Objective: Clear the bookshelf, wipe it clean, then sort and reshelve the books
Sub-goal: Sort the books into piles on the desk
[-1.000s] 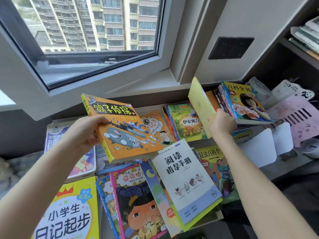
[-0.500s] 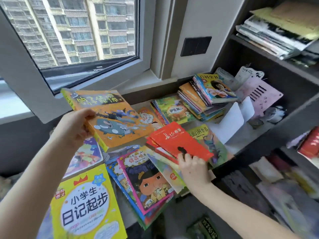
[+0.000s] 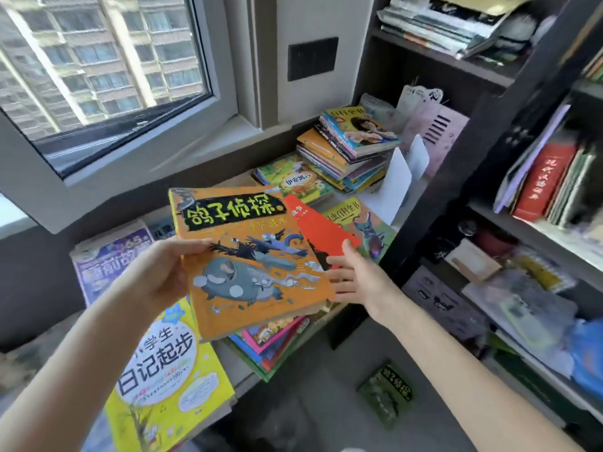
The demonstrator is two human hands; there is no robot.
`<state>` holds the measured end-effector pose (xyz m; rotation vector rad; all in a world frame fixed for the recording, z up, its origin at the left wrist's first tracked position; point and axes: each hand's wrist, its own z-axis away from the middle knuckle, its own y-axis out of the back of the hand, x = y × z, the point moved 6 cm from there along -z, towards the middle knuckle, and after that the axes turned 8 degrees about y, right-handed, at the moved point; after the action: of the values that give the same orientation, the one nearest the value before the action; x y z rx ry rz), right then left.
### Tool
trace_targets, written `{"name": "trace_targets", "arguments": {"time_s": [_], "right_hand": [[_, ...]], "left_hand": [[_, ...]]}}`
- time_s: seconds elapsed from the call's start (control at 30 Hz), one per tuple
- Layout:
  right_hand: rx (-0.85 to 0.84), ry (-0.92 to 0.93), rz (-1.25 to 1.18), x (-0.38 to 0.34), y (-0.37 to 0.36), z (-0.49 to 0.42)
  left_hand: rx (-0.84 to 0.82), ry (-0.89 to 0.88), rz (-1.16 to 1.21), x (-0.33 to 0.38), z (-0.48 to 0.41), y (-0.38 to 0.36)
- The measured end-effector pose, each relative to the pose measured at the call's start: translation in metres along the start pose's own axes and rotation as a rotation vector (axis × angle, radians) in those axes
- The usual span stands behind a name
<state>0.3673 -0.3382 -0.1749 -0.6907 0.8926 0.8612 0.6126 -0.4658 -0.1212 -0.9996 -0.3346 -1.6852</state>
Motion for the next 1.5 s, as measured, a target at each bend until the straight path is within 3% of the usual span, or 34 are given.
{"name": "trace_targets", "arguments": {"time_s": [0.07, 0.2, 0.37, 0.5, 0.7, 0.97, 1.2, 1.4, 1.5], "right_hand": [[-0.116, -0.099, -0.005, 0.009, 0.010, 0.015], [-0.254, -0.036, 0.027, 0.034, 0.056, 0.052], [-0.070, -0.119, 0.008, 0.111, 0.160, 0.096], [0.132, -0.229, 0.004, 0.192, 0.243, 0.122], [0.455, -0.336, -0.155, 0.306, 0.329, 0.102], [0.606, -0.460, -0.296, 0.468, 0.409, -0.009], [0.799, -0.572, -0.333, 0.647, 0.467, -0.110], [0.745, -0.556, -0.526, 0.723, 0.479, -0.189], [0.634, -0.692, -0.234, 0.740, 0.489, -0.199]], "left_hand": [[-0.120, 0.064, -0.027, -0.021, 0.011, -0.029], [-0.157, 0.223, -0.080, -0.078, 0.002, -0.076], [-0.222, 0.435, -0.087, -0.186, -0.002, -0.161], [-0.185, 0.553, -0.303, -0.285, -0.033, -0.215], [0.035, 0.578, -0.632, -0.404, -0.114, -0.251], [-0.002, 0.480, -1.153, -0.550, -0.263, -0.250], [-0.031, 0.465, -1.209, -0.690, -0.395, -0.219], [-0.034, 0.443, -1.390, -0.743, -0.472, -0.185], [0.069, 0.434, -1.373, -0.740, -0.492, -0.166]]}}
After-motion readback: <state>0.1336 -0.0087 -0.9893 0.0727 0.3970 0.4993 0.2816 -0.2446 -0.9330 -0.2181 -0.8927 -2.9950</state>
